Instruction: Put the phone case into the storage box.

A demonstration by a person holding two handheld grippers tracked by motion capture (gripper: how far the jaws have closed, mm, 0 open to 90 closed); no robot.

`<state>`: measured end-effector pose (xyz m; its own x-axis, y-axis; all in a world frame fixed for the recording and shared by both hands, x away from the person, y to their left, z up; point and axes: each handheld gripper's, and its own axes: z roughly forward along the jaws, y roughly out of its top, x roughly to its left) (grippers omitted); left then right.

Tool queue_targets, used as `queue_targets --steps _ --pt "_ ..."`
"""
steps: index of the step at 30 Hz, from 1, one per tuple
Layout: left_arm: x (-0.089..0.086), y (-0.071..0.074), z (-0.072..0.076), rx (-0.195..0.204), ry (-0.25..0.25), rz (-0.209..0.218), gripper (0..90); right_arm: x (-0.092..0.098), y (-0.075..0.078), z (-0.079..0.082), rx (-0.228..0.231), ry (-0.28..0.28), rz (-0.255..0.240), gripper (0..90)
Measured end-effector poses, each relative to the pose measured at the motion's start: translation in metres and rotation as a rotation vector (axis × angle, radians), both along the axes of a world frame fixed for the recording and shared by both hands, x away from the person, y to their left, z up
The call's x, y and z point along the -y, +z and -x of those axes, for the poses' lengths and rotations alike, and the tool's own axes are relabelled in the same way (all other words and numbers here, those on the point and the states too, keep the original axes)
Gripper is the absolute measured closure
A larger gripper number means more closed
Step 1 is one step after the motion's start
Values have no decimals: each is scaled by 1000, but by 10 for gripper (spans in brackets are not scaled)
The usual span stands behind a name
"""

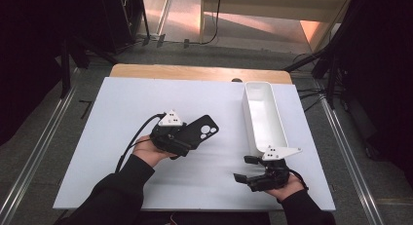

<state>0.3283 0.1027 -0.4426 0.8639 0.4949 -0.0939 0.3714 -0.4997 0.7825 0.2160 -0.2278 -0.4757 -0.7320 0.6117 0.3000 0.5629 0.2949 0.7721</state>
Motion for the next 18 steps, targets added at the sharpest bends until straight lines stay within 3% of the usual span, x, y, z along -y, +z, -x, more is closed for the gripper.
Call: queue_targets --steps 18 --pt "-27 6 6 -27 149 71 143 -3 0 1 -1 -5 -15 185"
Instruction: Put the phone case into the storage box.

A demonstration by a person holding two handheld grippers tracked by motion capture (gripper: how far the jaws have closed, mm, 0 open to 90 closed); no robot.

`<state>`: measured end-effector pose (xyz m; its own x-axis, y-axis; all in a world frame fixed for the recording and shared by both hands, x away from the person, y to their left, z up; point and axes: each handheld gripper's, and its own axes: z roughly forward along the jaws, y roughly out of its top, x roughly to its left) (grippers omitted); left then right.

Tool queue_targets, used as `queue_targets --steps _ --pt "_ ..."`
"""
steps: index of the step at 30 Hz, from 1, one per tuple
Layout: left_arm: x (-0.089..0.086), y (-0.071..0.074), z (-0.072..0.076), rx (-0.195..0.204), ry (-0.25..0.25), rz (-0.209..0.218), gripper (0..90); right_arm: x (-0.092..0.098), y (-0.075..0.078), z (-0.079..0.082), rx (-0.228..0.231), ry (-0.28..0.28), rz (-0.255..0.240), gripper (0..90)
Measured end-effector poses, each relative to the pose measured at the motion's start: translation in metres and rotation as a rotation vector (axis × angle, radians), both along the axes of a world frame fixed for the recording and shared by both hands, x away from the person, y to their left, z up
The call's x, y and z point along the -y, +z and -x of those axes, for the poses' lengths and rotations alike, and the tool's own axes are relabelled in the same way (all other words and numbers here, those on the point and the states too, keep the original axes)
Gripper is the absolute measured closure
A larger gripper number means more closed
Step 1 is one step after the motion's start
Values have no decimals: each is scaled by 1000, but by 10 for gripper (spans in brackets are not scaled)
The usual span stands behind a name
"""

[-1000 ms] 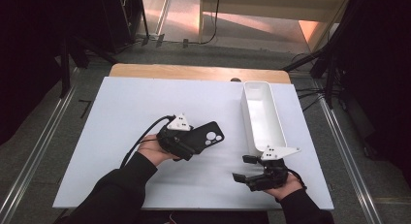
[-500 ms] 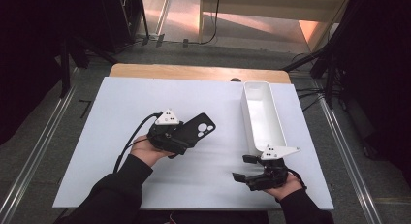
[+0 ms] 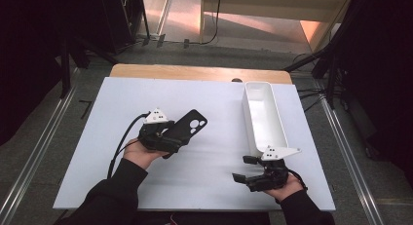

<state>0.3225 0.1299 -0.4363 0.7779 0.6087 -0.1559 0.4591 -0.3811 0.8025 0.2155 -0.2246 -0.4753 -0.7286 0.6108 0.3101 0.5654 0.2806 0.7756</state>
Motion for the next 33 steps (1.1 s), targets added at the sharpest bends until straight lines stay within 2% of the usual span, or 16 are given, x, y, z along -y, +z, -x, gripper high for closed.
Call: queue_targets --steps 2,3,7,19,28,31,33 --pt "-2 0 1 -1 14 4 143 -1 0 0 0 -3 2 185" --pt "-5 0 2 1 42 8 143 -1 0 0 2 -2 7 185" --pt "-9 -1 5 11 84 30 143 -1 1 -1 -12 -10 -6 185" --pt "-16 -9 16 21 216 58 142 -7 6 -3 6 -21 8 185" --pt "-18 -14 21 12 271 91 142 -13 9 -8 -7 -23 19 185" --pt "-18 -13 24 42 294 94 142 -15 8 -10 -4 -14 29 185" --pt "-17 -13 25 45 297 105 142 -17 8 -10 -8 -17 28 185"
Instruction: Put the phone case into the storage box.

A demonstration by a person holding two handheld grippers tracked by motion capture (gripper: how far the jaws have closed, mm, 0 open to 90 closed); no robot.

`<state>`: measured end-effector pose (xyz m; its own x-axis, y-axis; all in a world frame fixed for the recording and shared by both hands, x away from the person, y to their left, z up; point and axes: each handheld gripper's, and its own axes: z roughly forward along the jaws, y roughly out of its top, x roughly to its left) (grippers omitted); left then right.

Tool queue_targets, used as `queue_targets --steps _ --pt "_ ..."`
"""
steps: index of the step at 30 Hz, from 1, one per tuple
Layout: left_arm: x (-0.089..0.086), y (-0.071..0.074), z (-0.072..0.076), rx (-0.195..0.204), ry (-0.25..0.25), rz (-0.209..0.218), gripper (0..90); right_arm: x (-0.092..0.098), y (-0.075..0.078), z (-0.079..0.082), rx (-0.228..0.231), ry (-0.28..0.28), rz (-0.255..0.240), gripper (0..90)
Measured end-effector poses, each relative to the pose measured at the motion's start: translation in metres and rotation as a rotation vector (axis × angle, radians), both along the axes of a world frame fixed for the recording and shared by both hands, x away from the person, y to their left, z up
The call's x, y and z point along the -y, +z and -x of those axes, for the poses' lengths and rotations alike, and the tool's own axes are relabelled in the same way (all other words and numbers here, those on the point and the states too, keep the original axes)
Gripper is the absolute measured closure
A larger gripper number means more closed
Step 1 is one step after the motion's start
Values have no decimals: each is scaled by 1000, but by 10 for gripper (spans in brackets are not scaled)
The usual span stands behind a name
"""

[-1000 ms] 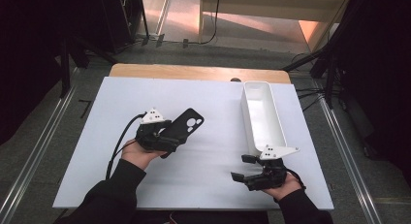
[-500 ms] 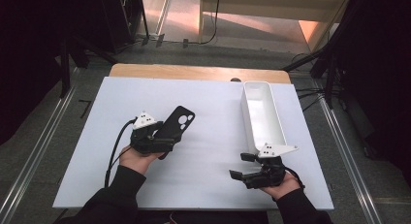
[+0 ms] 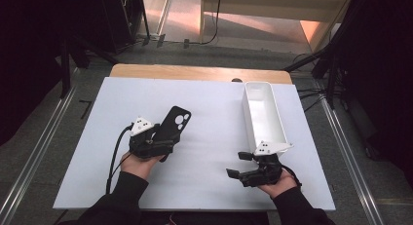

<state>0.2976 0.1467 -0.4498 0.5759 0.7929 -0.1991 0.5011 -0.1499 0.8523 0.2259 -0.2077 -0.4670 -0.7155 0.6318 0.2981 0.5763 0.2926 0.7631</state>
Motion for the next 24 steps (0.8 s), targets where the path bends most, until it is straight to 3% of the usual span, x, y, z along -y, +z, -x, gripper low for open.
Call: queue_targets --steps 3,9,16,24 --pt "1 -1 1 -2 6 4 142 -1 1 -1 1 -6 -1 185" --pt "2 -7 0 -21 43 53 142 -5 7 -5 3 -25 -20 185" --pt "4 -8 -1 -9 66 61 142 -10 12 -10 1 -51 -7 185" --pt "9 -13 2 -3 78 70 141 -14 20 -16 0 -82 -25 185"
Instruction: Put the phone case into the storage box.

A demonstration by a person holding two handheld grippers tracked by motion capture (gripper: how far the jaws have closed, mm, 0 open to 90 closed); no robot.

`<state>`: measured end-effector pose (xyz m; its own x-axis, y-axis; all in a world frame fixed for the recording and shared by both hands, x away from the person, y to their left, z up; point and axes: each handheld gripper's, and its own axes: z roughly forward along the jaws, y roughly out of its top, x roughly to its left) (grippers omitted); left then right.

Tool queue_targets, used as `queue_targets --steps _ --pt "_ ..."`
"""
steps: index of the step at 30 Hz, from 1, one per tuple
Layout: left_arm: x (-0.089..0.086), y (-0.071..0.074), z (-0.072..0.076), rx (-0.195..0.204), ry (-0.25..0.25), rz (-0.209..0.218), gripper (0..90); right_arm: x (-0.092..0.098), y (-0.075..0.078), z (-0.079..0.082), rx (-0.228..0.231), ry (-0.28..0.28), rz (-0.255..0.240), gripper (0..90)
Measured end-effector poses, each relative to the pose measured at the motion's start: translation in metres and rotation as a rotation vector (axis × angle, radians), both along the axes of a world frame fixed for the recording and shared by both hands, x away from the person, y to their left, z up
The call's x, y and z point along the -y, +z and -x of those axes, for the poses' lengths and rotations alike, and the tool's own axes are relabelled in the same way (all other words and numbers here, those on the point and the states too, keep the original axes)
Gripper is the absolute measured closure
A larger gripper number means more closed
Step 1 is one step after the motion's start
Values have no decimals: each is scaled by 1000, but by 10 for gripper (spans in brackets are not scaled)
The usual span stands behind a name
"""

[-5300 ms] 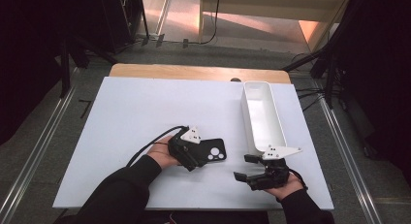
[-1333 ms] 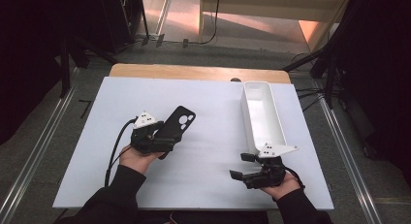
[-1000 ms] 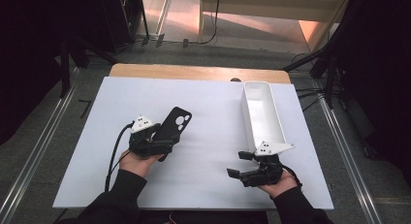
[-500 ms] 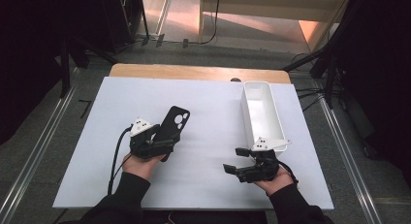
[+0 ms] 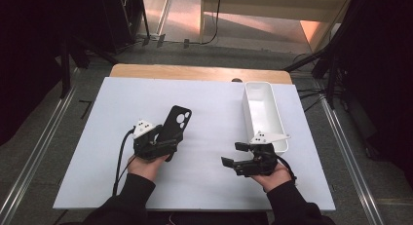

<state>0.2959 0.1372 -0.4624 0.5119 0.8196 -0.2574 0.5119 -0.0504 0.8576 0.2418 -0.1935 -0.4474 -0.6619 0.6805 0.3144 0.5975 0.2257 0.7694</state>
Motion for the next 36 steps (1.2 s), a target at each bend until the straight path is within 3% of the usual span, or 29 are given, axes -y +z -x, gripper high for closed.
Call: queue_targets --steps 11,15,36 --pt "3 -1 0 12 -3 -5 141 -10 15 -10 19 12 -14 185" --pt "5 -1 1 3 -4 7 141 -12 21 -15 10 4 -24 185" --pt "12 -3 7 47 14 13 140 -30 38 -43 -21 -26 -72 210"
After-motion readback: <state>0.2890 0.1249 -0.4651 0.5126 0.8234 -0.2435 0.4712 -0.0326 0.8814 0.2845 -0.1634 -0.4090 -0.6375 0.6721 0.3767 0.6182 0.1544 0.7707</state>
